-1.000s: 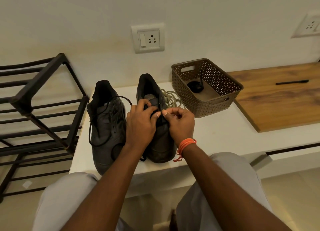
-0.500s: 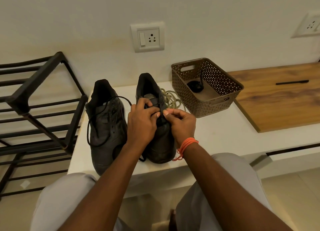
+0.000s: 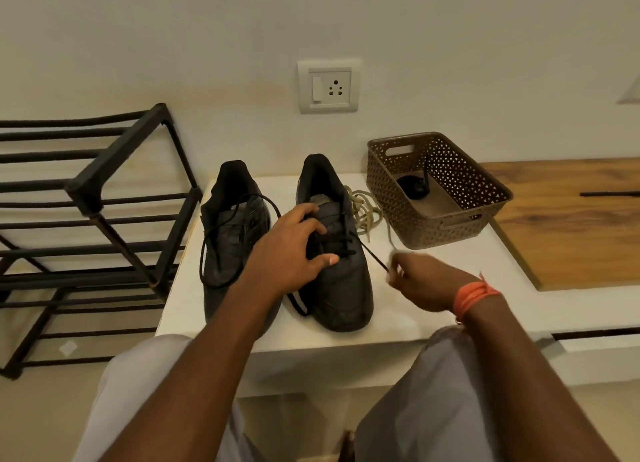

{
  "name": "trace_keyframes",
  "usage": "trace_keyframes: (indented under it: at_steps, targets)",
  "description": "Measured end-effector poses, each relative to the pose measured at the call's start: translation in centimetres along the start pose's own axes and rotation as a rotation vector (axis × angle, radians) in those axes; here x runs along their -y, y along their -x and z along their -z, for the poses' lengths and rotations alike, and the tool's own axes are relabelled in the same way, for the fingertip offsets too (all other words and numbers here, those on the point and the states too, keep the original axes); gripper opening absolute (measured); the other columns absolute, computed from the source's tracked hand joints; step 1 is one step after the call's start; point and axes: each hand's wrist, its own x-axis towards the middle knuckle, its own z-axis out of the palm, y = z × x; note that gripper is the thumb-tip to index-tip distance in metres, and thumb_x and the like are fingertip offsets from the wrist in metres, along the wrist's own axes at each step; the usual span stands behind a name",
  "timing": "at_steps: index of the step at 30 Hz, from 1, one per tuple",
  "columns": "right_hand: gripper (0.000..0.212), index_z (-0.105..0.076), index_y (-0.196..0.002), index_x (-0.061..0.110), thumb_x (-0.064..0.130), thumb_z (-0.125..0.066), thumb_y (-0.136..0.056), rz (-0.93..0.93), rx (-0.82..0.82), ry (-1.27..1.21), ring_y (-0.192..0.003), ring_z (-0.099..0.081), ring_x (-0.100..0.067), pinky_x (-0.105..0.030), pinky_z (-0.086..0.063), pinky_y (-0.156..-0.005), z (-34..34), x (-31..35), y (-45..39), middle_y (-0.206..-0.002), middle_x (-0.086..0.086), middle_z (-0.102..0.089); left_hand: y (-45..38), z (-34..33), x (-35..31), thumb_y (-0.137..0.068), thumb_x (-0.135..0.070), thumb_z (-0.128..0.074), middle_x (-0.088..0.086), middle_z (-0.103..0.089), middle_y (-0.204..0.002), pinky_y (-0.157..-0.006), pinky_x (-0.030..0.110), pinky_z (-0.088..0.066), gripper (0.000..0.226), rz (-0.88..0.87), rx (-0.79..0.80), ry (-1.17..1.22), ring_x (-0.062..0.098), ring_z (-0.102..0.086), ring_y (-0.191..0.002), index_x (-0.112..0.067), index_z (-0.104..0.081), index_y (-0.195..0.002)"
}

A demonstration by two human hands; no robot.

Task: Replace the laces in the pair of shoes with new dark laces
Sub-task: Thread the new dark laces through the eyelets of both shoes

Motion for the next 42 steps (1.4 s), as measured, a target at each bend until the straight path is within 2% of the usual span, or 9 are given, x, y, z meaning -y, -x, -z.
trace_keyframes:
  at_steps: [2, 4, 8, 15, 21, 25, 31, 38, 42]
  targets:
    - [0.025, -0.058, -0.115, 0.003, 0.017, -0.048, -0.097, -0.214, 0.171, 0.254, -0.107, -0.058, -0.029, -0.03, -0.041, -0.081, 0.0, -1.6, 0.1, -0.118, -0.015, -0.06, 0.0, 0.2, -0.1, -0.077, -0.051, -0.072, -0.014, -0.026, -0.153, -0.105, 0.038, -0.043, 0.059, 0.002, 0.04, 0.005, 0.012, -0.039, -0.132, -0.028, -0.052, -0.128]
    - [0.026, -0.058, -0.113, 0.002, 0.02, -0.052, -0.094, -0.292, -0.023, 0.157, -0.106, -0.059, -0.031, -0.031, -0.042, -0.079, 0.2, -1.8, 0.1, -0.109, -0.016, -0.06, -0.1, 0.3, -0.1, -0.075, -0.048, -0.075, -0.015, -0.022, -0.154, -0.105, 0.037, -0.043, 0.069, -0.003, 0.059, 0.026, 0.013, -0.041, -0.131, -0.026, -0.046, -0.133]
    - [0.029, -0.051, -0.099, 0.013, 0.041, -0.056, -0.094, -0.035, -0.516, -0.289, -0.078, -0.056, -0.021, -0.032, -0.039, -0.066, -0.3, 1.3, -0.8, -0.08, 0.0, -0.058, 0.0, 0.6, 0.1, -0.074, -0.041, -0.079, -0.015, -0.021, -0.155, -0.105, 0.031, -0.041, 0.074, -0.023, 0.084, 0.098, 0.013, -0.042, -0.128, -0.025, -0.042, -0.136]
    - [0.017, -0.047, -0.09, 0.017, 0.032, -0.049, -0.099, 0.237, -0.386, -0.227, -0.076, -0.053, -0.022, -0.034, -0.04, -0.066, -1.6, 3.9, -2.9, -0.08, -0.002, -0.056, 0.0, 0.9, 0.6, -0.067, -0.04, -0.084, -0.01, -0.037, -0.141, -0.097, 0.034, -0.048, 0.054, -0.051, 0.04, 0.129, 0.009, -0.045, -0.117, -0.026, -0.049, -0.105]
    - [0.019, -0.055, -0.069, 0.017, 0.021, -0.06, -0.087, -0.278, -0.5, -0.316, -0.088, -0.061, -0.034, -0.036, -0.047, -0.077, 0.1, -1.5, -1.5, -0.078, -0.007, -0.06, 0.4, 1.5, 0.6, -0.066, -0.04, -0.084, -0.011, -0.038, -0.14, -0.097, 0.038, -0.049, 0.055, -0.042, 0.042, 0.133, 0.01, -0.045, -0.116, -0.026, -0.049, -0.105]
    - [0.021, -0.059, -0.099, 0.014, 0.034, -0.061, -0.091, 0.017, -0.716, -0.303, -0.091, -0.059, -0.024, -0.033, -0.046, -0.075, -1.5, 1.3, -0.8, -0.1, -0.006, -0.06, 0.5, 1.5, 0.3, -0.067, -0.042, -0.084, -0.012, -0.026, -0.151, -0.104, 0.039, -0.045, 0.075, -0.044, 0.123, 0.125, 0.014, -0.042, -0.127, -0.026, -0.044, -0.129]
    - [0.056, -0.033, -0.144, 0.022, 0.036, -0.056, -0.094, 0.21, -0.777, -0.286, -0.096, -0.061, -0.025, -0.04, -0.055, -0.075, -2.0, 5.8, -2.8, -0.136, -0.009, -0.034, 1.2, 1.9, 0.1, -0.069, -0.039, -0.084, -0.012, -0.016, -0.158, -0.111, 0.035, -0.037, 0.088, -0.044, 0.13, 0.133, 0.015, -0.033, -0.138, -0.025, -0.037, -0.142]
    - [0.026, -0.048, -0.098, 0.013, 0.038, -0.042, -0.101, 0.173, -0.567, -0.177, -0.082, -0.053, -0.025, -0.034, -0.041, -0.068, -3.6, 4.9, -3.4, -0.098, -0.007, -0.051, 1.8, 1.1, 0.6, -0.062, -0.061, -0.078, -0.005, 0.013, -0.159, -0.116, 0.052, -0.011, 0.09, 0.045, 0.013, -0.133, 0.026, 0.008, -0.146, -0.045, -0.036, -0.14]
    - [0.029, -0.061, -0.09, 0.012, 0.035, -0.045, -0.1, 0.001, -0.662, -0.251, -0.089, -0.058, -0.029, -0.037, -0.046, -0.075, -2.3, 3.7, -2.9, -0.095, -0.01, -0.062, 2.4, 1.2, 0.8, -0.063, -0.07, -0.071, 0.0, -0.03, -0.15, -0.116, 0.045, -0.014, 0.086, 0.098, 0.025, -0.147, 0.023, -0.02, -0.141, -0.051, -0.031, -0.138]
